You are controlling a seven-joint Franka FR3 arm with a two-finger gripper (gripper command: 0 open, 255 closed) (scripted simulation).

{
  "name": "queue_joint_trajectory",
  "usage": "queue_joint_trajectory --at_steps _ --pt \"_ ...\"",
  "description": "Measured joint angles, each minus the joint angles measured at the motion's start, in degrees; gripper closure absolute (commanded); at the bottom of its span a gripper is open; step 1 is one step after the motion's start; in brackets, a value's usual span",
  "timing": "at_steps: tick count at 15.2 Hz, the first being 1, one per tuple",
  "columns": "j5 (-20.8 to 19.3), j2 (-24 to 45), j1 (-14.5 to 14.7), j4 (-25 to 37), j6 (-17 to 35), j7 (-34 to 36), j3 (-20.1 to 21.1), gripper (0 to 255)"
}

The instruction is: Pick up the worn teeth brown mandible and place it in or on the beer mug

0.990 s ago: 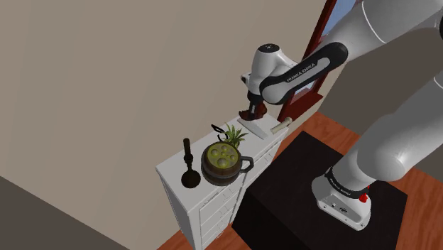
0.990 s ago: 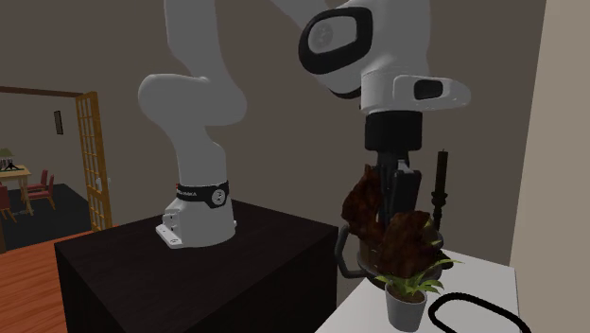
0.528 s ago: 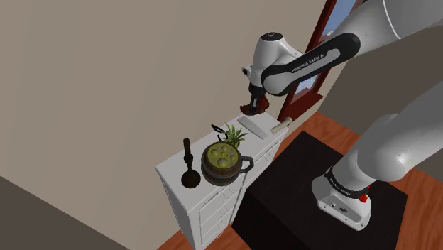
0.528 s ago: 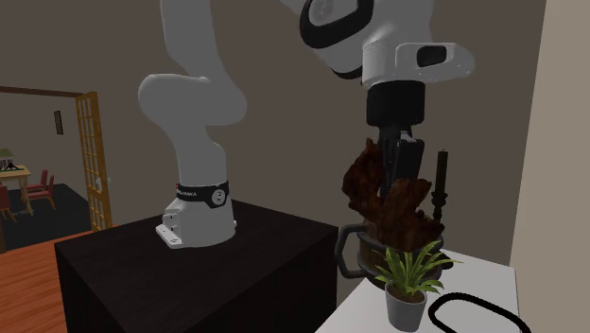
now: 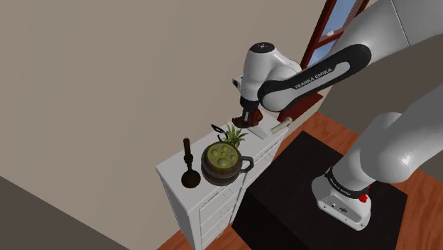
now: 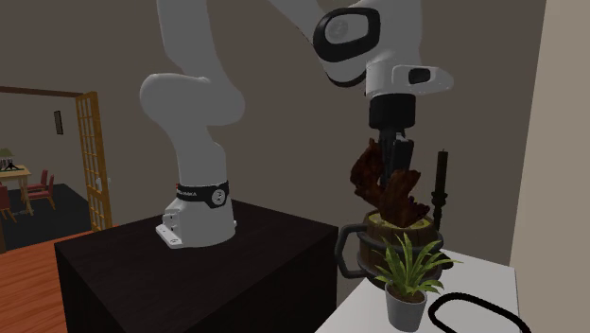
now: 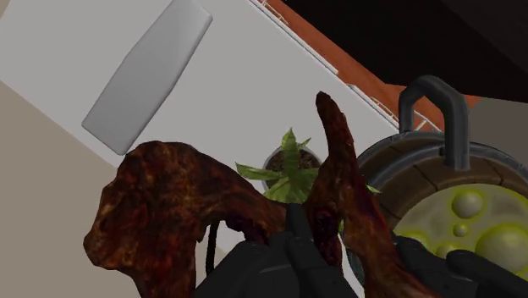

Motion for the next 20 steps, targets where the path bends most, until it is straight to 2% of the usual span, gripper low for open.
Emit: queue_joint_trajectory --at_steps 11,20 --pt "1.08 3.2 7.67 3.4 -1.85 17.64 10.87 255" --pt "-4.06 10.24 7.26 2.95 4.74 22.99 11.71 255"
